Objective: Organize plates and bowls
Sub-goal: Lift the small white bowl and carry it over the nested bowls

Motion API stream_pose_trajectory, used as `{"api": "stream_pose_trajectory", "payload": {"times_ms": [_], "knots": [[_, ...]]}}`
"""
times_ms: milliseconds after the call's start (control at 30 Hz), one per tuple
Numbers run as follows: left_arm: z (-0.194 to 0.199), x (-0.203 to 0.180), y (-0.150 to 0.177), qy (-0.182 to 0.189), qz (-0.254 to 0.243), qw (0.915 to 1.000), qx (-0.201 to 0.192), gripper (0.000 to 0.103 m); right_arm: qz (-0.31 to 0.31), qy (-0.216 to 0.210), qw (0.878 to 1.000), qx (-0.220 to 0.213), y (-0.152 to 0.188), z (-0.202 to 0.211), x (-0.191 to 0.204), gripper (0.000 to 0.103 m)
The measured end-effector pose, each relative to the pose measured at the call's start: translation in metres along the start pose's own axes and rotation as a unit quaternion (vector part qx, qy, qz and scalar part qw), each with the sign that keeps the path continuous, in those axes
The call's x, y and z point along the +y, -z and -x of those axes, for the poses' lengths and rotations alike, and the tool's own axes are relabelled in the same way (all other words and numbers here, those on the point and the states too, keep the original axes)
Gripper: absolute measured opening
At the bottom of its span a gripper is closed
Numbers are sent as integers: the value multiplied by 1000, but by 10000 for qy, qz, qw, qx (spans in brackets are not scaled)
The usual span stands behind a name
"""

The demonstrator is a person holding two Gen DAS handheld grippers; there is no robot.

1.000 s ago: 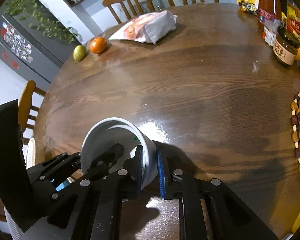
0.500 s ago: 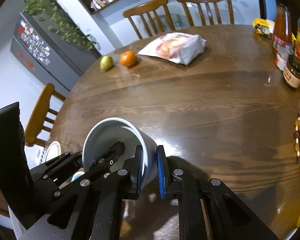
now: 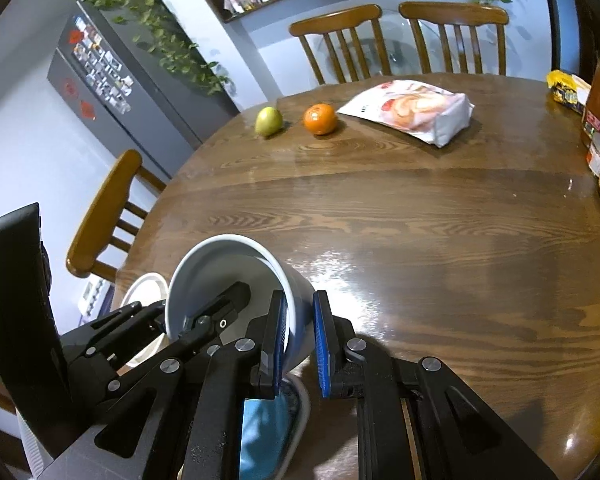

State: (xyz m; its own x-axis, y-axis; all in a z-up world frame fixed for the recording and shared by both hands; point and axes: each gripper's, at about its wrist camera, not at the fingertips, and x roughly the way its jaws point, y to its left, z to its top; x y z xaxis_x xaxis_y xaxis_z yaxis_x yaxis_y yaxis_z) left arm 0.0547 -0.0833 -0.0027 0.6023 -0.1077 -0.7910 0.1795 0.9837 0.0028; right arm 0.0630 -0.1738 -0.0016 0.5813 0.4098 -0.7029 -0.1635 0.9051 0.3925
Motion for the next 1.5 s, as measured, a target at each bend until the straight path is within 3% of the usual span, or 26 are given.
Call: {"api": "stream_pose_trajectory", "payload": {"times_ms": [800,1500], "knots": [[30,22,14,151,-105,9996,-233,12,8,140,9997,-202,18,17,34,15],[32,79,13,-69,85,9994,-314,12,214,-42,9996,-165,11,-11,84,15]]}}
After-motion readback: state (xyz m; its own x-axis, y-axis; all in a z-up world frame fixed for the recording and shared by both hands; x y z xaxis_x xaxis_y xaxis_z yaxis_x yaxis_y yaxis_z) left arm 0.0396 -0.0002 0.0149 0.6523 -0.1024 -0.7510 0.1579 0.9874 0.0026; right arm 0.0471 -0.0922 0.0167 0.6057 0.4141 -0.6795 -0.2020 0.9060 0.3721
